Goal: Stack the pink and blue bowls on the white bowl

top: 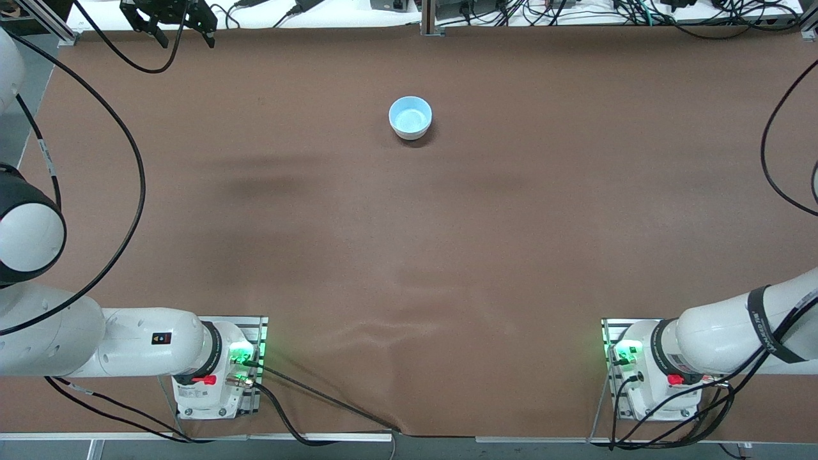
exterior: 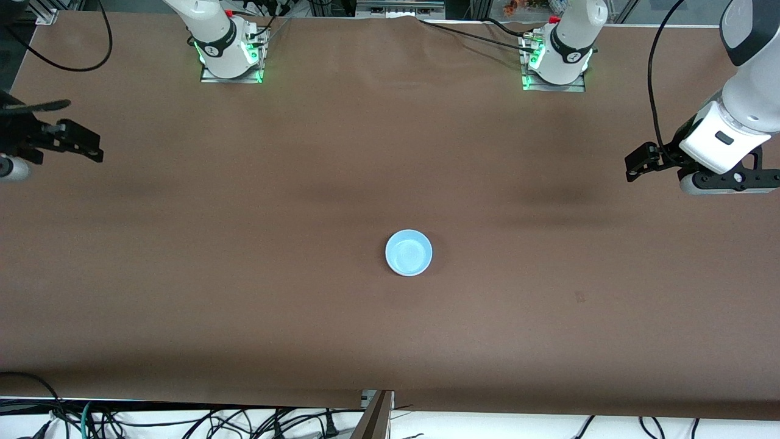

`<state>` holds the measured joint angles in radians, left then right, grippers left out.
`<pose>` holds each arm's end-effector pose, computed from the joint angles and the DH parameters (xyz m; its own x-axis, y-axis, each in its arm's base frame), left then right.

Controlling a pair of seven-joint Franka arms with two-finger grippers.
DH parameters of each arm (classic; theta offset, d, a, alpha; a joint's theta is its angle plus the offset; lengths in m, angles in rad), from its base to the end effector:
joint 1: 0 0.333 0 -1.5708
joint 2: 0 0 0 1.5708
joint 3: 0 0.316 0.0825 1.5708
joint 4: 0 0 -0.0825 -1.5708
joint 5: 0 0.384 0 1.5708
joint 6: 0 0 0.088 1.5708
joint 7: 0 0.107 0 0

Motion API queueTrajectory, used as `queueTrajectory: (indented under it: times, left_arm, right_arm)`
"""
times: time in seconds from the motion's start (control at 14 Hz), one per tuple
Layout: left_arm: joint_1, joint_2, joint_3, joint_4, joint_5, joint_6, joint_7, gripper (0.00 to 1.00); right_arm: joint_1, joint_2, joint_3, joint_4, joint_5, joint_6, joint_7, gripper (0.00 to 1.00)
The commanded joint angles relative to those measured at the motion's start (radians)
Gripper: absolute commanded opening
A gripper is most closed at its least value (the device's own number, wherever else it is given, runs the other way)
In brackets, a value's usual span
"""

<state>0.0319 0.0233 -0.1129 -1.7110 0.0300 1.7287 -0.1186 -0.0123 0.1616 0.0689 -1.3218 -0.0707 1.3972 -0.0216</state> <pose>0.5679 -0.0427 0.5585 0.9995 0.0328 -0.0023 0.0328 -0.9991 -0.0274 0.5857 0.0208 0.6335 0.9941 0.0658 -0.0867 0.0709 -0.9958 0.0574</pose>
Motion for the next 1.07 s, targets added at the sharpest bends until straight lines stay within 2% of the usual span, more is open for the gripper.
queueTrajectory:
  times: [0.0, 0.14, 1.0]
  left_arm:
    - [-0.001, -0.017, -0.007, -0.016, -0.022, 0.011, 0.022, 1.00]
    - [-0.001, -0.017, -0.008, -0.016, -0.022, 0.011, 0.019, 1.00]
    - [-0.001, -0.005, -0.021, -0.002, -0.022, 0.011, 0.019, 1.00]
  right_arm:
    - [-0.005, -0.085, 0.000, -0.138, -0.009, 0.011, -0.018, 1.00]
    - [-0.005, -0.109, 0.000, -0.174, -0.006, 0.013, -0.011, 1.00]
    - [-0.005, -0.097, -0.035, -0.165, 0.006, 0.009, -0.015, 1.00]
